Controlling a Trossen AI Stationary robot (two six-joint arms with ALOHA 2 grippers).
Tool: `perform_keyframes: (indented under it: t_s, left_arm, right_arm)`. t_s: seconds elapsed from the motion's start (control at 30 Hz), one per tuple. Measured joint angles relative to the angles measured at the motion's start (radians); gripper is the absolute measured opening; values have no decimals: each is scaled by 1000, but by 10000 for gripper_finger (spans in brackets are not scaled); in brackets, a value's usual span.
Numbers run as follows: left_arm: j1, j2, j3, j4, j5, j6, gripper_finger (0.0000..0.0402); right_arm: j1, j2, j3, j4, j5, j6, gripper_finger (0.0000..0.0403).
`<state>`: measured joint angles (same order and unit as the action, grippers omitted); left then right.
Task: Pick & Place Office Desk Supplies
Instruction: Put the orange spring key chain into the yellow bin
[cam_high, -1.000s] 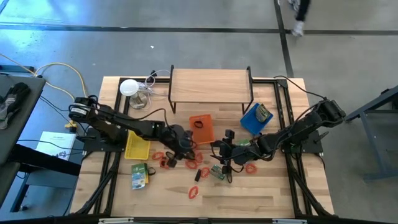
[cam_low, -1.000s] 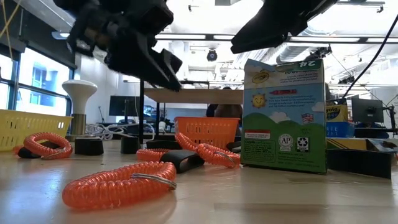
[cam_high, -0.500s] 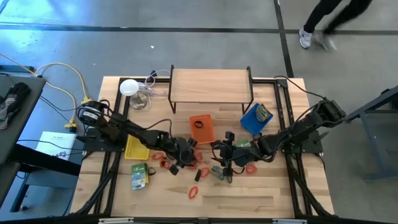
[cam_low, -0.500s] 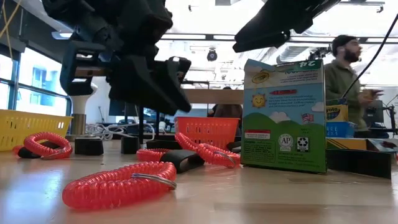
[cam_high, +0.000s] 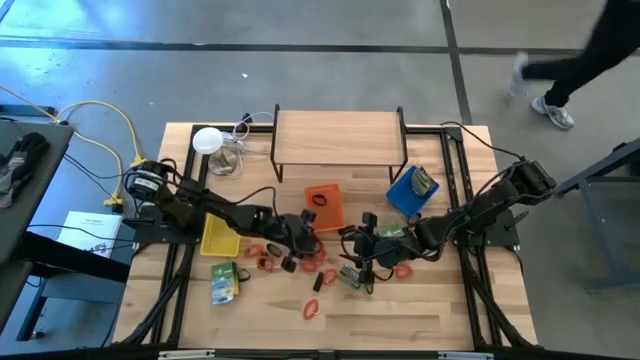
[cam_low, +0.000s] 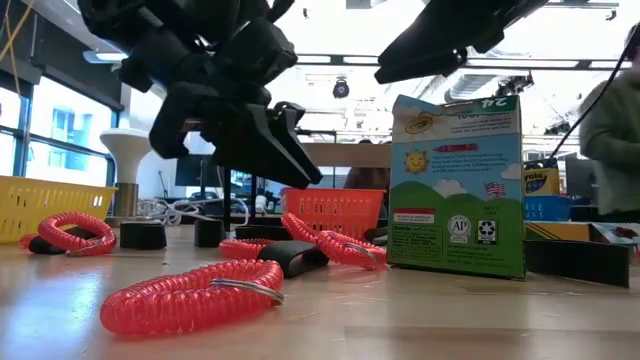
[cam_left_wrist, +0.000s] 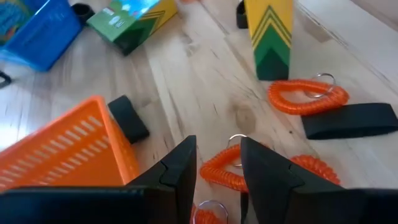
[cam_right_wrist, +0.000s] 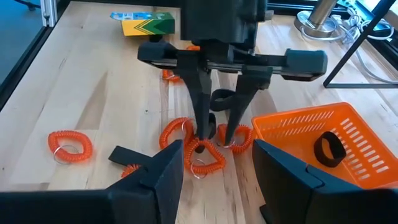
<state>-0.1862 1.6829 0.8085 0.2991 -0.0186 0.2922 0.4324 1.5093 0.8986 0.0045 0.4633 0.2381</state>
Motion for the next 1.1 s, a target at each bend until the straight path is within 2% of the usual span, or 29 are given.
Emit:
perform_keyframes:
  t_s: [0.17, 0.27, 0.37, 0.7, 1.1]
  left_arm:
    - [-46, 0, 0, -10, 1, 96, 118]
    - [-77, 0, 0, -10, -62, 138, 118]
    - [-95, 0, 0, -12, -119, 136, 118]
    - [-97, 67, 1, -1, -129, 129, 118]
    - [-95, 95, 1, 0, -224, 161, 118]
  right_arm:
    - [0, 0, 0, -1, -16, 2, 180]
    - [2, 0, 0, -1, -39, 24, 180]
    - [10, 0, 0, -1, -51, 31, 180]
    - [20, 0, 0, 15, -47, 83, 180]
    - [32, 0, 0, 46, -48, 106, 180]
